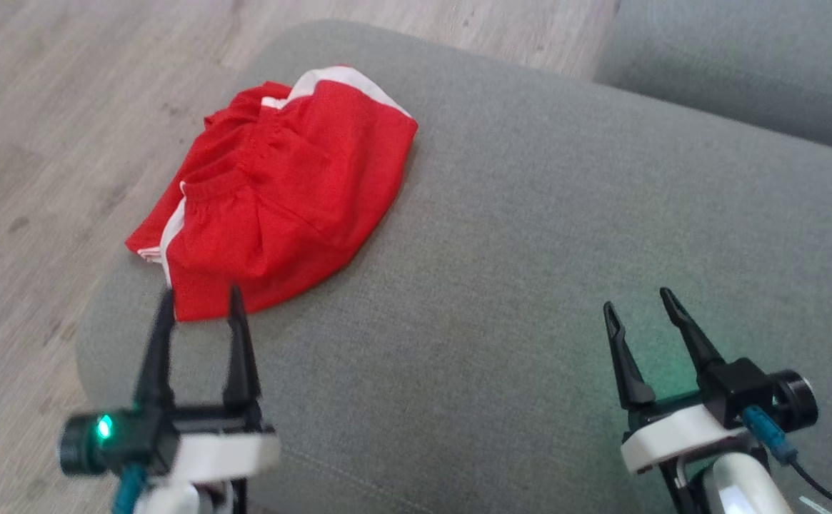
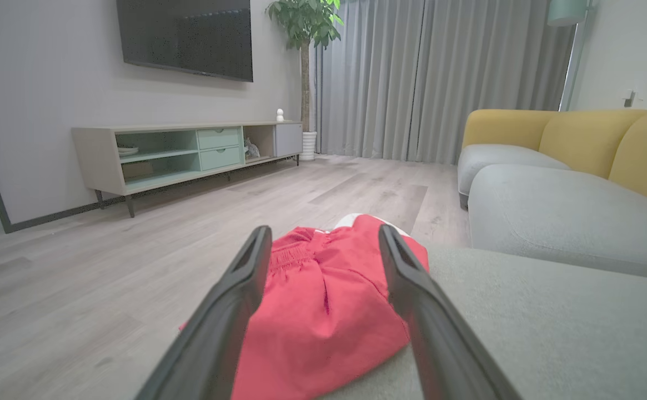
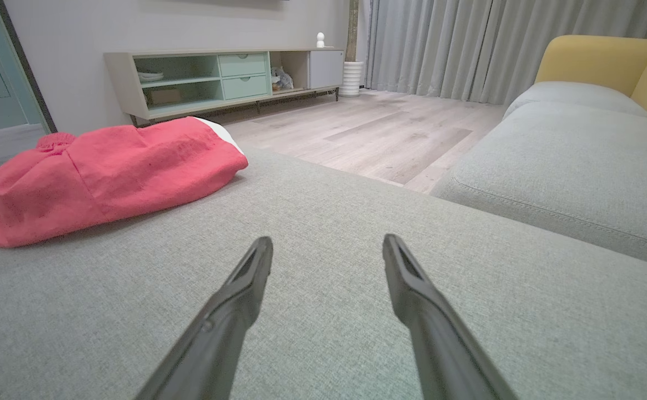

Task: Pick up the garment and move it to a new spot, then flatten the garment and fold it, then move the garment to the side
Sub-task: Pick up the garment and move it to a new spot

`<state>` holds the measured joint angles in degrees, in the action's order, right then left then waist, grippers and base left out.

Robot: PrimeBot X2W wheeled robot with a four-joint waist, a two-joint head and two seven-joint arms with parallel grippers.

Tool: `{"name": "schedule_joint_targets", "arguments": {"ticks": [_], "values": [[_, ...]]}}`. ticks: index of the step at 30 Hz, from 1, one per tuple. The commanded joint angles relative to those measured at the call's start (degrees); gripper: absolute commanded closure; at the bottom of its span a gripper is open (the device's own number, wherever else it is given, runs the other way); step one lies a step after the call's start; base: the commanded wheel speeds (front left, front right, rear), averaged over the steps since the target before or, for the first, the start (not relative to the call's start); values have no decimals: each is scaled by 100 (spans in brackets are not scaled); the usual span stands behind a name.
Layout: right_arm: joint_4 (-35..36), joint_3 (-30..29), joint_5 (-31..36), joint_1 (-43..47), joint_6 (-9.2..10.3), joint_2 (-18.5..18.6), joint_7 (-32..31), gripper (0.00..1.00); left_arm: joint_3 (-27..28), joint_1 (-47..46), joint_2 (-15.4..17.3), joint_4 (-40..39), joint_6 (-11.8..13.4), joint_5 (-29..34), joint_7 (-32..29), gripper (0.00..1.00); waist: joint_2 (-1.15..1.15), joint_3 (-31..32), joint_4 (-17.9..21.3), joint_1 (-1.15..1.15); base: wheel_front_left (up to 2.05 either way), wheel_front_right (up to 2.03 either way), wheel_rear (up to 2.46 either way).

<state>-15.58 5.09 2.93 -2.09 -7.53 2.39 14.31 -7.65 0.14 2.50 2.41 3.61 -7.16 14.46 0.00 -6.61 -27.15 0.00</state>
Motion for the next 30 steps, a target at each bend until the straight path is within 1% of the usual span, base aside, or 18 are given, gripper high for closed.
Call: {"name": "schedule_joint_targets", "arguments": {"ticks": [1, 3, 6, 9, 11, 13, 14, 16, 18, 21, 23, 26, 28, 30], "values": [[213, 96, 86, -268, 4, 49, 69, 0, 270, -436, 38, -232, -71, 7, 54, 0, 0, -180, 27, 0, 0, 0, 0], [260, 34, 188, -345, 4, 49, 69, 0, 408, -727, 42, -176, -202, 48, 54, 0, 0, -362, 44, 0, 0, 0, 0], [304, -13, 304, -443, 4, 100, 69, 0, 614, -1295, 140, 88, -398, 169, 54, 0, 0, -606, 69, 0, 0, 0, 0], [316, 23, 362, -481, 4, 209, 69, 0, 915, -1905, 318, 508, -448, 226, 54, 0, 0, -769, 120, 0, 0, 0, 0], [339, 47, 387, -496, 4, 306, 69, 0, 1052, -2284, 487, 1035, -476, 257, 54, 0, 0, -867, 150, 0, 0, 0, 0], [374, 47, 404, -506, 4, 428, 69, 0, 1125, -2706, 655, 1792, -572, 201, 49, 0, 0, -959, 164, 0, 0, 0, 0], [374, 47, 404, -506, 4, 428, 69, 0, 1125, -2706, 655, 1792, -572, 201, 49, 0, 0, -959, 164, 0, 0, 0, 0], [425, 28, 419, -513, 4, 562, 69, 0, 1164, -3209, 838, 2390, -647, 164, 18, 0, 0, -1061, 173, 0, 0, 0, 0], [475, -20, 427, -532, 4, 711, 69, 0, 1135, -3652, 967, 2902, -771, 96, -220, 0, 0, -1188, 168, 0, 0, 0, 0], [548, -82, 437, -569, 4, 910, 69, 0, 1019, -4213, 1124, 3622, -939, -12, -756, 0, 0, -1390, 154, 0, 0, 0, 0], [594, -104, 428, -602, 4, 1014, 69, 0, 910, -4505, 1154, 4042, -1038, -179, -1104, 0, 0, -1517, 163, 0, 0, 0, 0], [641, -90, 425, -665, 4, 1109, 69, 0, 672, -4799, 1149, 4608, -1099, -517, -1656, 0, 0, -1689, 205, 0, 0, 0, 0], [650, -65, 418, -713, 4, 1146, 69, 0, 310, -4914, 1105, 4761, -1105, -891, -1918, 0, 0, -1781, 248, 0, 0, 0, 0], [665, -63, 410, -760, 4, 1173, 69, 0, -10, -4990, 1175, 4760, -1107, -1231, -1955, 0, 0, -1880, 288, 0, 0, 0, 0]]}}
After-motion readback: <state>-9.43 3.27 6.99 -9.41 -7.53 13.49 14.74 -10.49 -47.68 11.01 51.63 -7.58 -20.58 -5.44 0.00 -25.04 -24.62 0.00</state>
